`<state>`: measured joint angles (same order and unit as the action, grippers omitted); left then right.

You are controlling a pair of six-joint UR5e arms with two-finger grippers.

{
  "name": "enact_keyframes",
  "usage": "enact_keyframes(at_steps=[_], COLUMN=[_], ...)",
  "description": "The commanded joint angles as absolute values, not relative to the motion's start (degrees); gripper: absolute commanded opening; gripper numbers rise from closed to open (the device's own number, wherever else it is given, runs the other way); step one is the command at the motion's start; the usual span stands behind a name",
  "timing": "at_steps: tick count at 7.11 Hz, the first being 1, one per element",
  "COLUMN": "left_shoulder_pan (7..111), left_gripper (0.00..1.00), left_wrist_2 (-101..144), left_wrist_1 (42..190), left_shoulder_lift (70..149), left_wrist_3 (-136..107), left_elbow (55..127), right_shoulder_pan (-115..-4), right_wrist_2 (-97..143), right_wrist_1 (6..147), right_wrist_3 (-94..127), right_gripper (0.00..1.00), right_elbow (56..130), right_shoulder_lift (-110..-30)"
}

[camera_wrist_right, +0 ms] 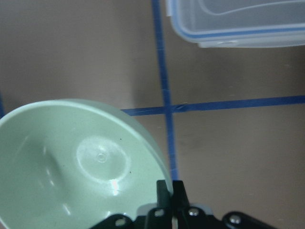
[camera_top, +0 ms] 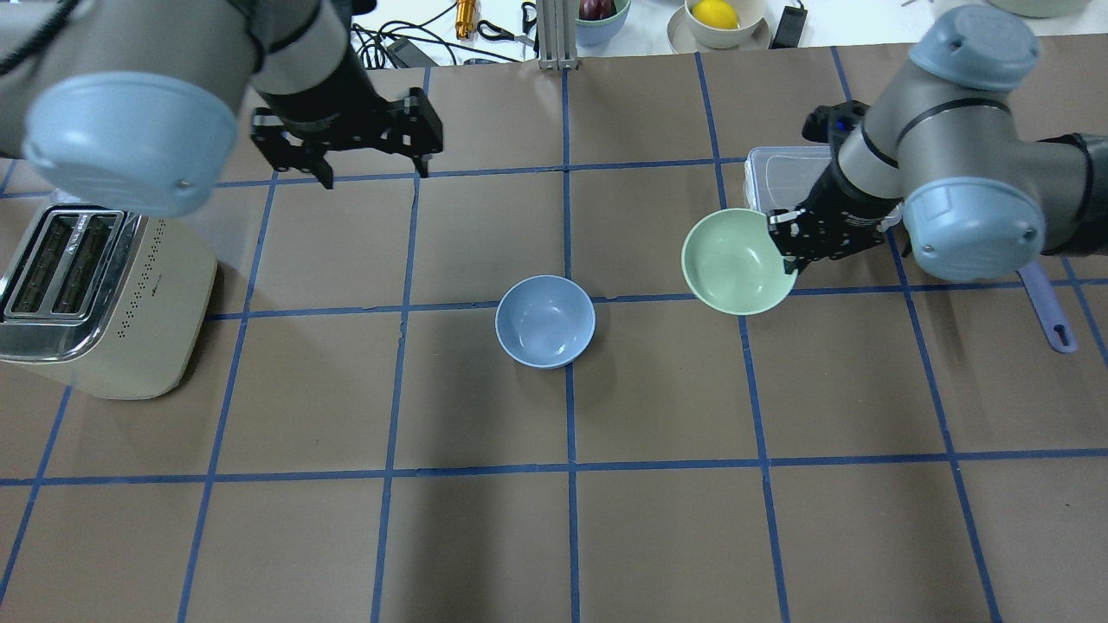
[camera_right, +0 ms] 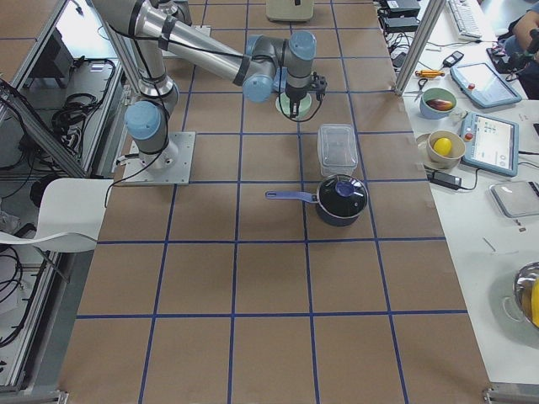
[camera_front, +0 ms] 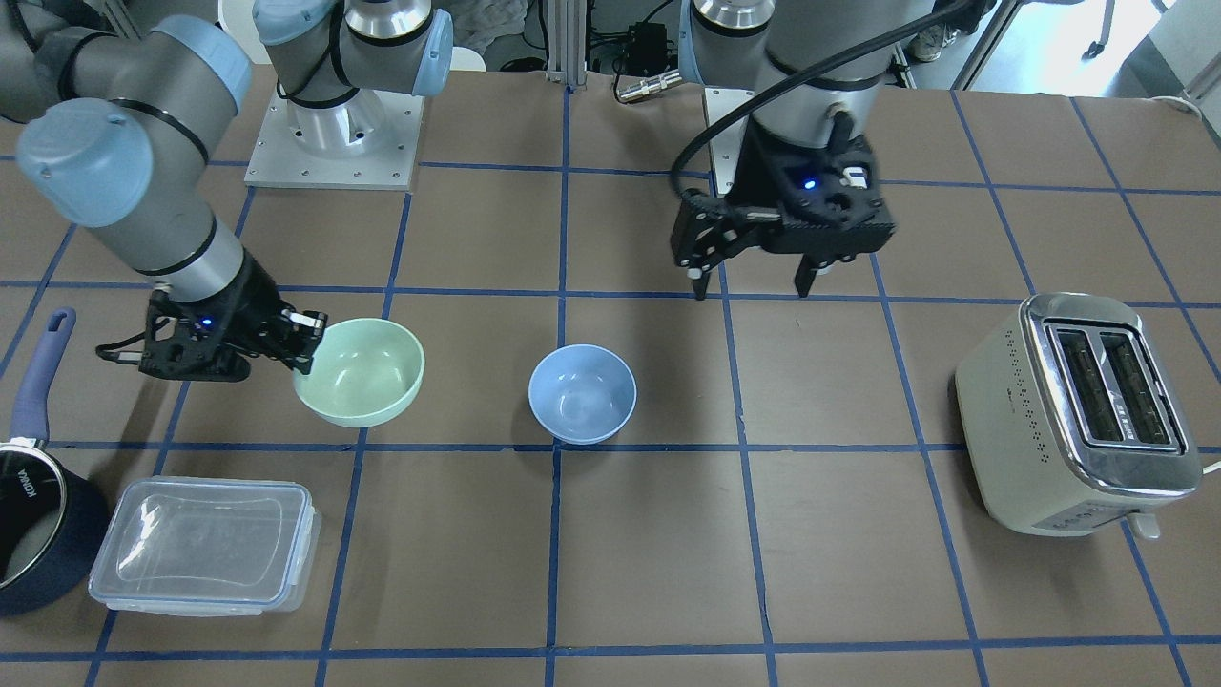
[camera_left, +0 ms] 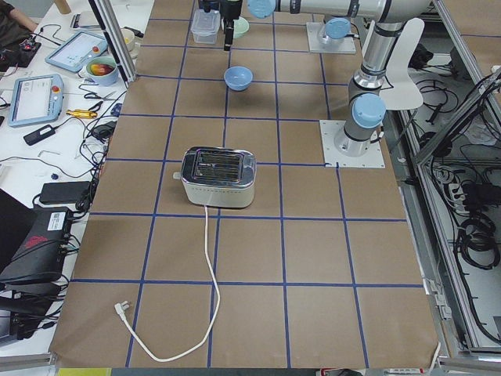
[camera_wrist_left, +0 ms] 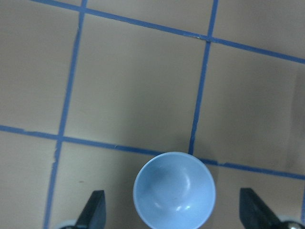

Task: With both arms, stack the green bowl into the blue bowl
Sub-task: 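Lower green bowl into blue bowl with right gripper while left arm withdraws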

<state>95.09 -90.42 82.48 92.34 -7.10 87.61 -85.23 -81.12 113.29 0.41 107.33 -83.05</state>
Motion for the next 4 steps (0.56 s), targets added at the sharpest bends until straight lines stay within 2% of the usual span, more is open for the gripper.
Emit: enact_keyframes(at_steps=[1, 4], left_shoulder_pan=[90.1, 88.9], left_gripper=[1.0, 1.0], left_wrist_2=[-90.5, -90.3], left_wrist_1=[89.0, 88.8], left_shoulder_lift=[89.8, 89.9], left_wrist_3=[-0.2, -0.4], left_elbow=[85.2, 84.2], right_shoulder_pan=[-94.0, -104.2], right_wrist_2=[-74.8, -74.6], right_wrist_1=[113.6, 115.7], right_wrist_3=[13.1, 22.1], right_gripper=[0.0, 0.0], right_elbow=[106.5, 104.5], right_shoulder_lift=[-82.4, -75.2])
